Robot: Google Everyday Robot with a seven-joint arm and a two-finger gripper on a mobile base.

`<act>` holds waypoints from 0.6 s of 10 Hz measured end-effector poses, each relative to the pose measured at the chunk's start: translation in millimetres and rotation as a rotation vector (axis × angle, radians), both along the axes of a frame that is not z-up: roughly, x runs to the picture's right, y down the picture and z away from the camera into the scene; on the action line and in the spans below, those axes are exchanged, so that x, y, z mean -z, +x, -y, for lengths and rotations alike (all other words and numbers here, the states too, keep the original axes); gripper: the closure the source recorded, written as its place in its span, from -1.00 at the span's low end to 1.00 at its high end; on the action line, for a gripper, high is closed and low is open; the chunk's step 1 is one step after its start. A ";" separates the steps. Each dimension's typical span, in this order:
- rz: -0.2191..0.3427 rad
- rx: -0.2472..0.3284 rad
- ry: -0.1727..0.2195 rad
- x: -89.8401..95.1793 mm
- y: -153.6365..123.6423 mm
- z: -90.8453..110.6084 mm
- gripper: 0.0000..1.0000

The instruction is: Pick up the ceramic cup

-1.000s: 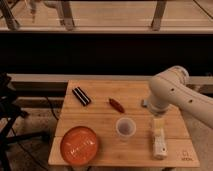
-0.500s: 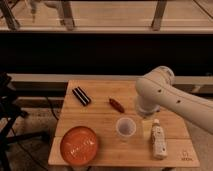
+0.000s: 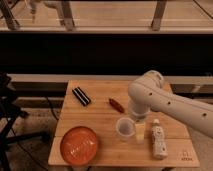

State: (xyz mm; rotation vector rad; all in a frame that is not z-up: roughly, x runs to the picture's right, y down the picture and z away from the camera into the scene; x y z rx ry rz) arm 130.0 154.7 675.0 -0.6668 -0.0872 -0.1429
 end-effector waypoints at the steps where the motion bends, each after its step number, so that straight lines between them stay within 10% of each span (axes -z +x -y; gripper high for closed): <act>1: 0.004 0.001 -0.004 -2.4 -1.2 -3.1 -1.00; 6: 0.031 -0.018 -0.040 -23.7 0.4 -21.4 -1.00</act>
